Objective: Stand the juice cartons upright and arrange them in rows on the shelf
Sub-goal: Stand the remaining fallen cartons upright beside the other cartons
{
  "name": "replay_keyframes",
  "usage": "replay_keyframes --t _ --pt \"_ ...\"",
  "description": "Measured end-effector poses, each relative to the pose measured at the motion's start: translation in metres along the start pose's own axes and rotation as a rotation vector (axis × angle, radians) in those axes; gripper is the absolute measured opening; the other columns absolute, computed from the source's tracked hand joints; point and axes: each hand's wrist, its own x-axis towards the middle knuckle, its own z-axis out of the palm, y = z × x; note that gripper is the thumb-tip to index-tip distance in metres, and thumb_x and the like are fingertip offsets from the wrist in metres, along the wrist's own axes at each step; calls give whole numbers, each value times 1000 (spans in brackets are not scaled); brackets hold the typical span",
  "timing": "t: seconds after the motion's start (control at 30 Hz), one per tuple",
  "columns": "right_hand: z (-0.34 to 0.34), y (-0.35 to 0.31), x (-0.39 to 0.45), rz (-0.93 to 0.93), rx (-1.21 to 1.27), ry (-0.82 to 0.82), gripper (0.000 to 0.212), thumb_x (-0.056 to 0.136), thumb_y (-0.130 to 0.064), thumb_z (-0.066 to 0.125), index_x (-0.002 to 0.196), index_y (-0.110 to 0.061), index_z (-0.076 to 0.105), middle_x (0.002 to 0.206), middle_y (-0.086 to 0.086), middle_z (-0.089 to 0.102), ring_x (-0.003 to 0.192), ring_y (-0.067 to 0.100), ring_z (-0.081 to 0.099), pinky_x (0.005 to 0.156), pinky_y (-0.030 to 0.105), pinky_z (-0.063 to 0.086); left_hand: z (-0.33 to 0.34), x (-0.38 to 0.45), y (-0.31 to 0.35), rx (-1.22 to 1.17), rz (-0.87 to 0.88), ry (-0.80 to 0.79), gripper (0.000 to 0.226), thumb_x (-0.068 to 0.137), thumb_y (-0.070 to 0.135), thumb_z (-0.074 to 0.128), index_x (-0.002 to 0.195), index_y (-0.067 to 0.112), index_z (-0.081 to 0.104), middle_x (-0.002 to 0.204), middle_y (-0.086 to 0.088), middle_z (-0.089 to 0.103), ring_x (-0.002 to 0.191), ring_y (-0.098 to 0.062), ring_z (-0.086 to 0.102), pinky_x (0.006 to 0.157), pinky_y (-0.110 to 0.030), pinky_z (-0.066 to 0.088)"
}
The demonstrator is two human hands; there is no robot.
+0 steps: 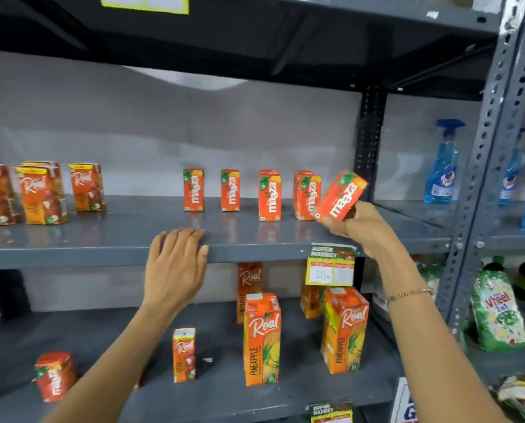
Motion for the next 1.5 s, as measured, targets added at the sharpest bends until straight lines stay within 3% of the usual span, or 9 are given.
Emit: replay_keyframes --t 0.13,0.3,0.6,1.13,1.23,1.4,1.5 --pt "86 -30 -18 -101 -71 -104 45 69 -23 80 108 -19 59 117 5 67 109 24 62 98 47 47 -17 -13 -73 61 -24 -9 43 97 34 28 106 8 62 106 -11 66 97 -30 60 93 -41 36" --pt "191 -66 -4 -160 -120 -191 63 64 -19 84 120 -10 55 122 7 66 110 22 62 99 41 48 -30 -22 -145 105 -42 0 45 97 36 28 109 5 59 109 -12 64 99 -32 59 91 -41 36" --pt "279 -82 32 -227 -389 -151 65 63 -27 84 118 -9 55 121 11 65 109 27 62 96 38 49 -29 -32 -185 36 22 16 41 96 32 32 108 5 61 109 -11 64 97 -30 58 91 -38 35" --pt "272 -80 31 -196 -426 -248 65 76 -30 74 130 -10 46 133 9 57 121 27 55 101 38 43 -24 -33 -176 21 -23 37 38 97 32 31 106 9 59 107 -9 64 98 -25 57 92 -35 33" --pt "250 -79 18 -206 -225 -57 53 79 -31 71 124 -11 52 121 5 64 112 20 60 91 30 46 -25 -30 -167 3 -98 79 38 99 32 27 99 11 58 100 -8 64 91 -23 55 88 -33 34" --pt "161 -69 -7 -539 73 276 9 81 -14 62 89 -17 66 85 3 69 73 7 61 70 13 50 -13 -26 -115 -5 -144 116 37 99 30 30 107 12 62 108 -6 66 102 -24 58 102 -38 31" --pt "91 -55 3 -531 209 433 7 79 -17 62 79 -24 63 80 5 68 75 17 66 72 25 52 -1 -19 -58 -56 -78 104 37 98 31 31 109 13 62 109 -5 65 103 -23 58 103 -39 30"
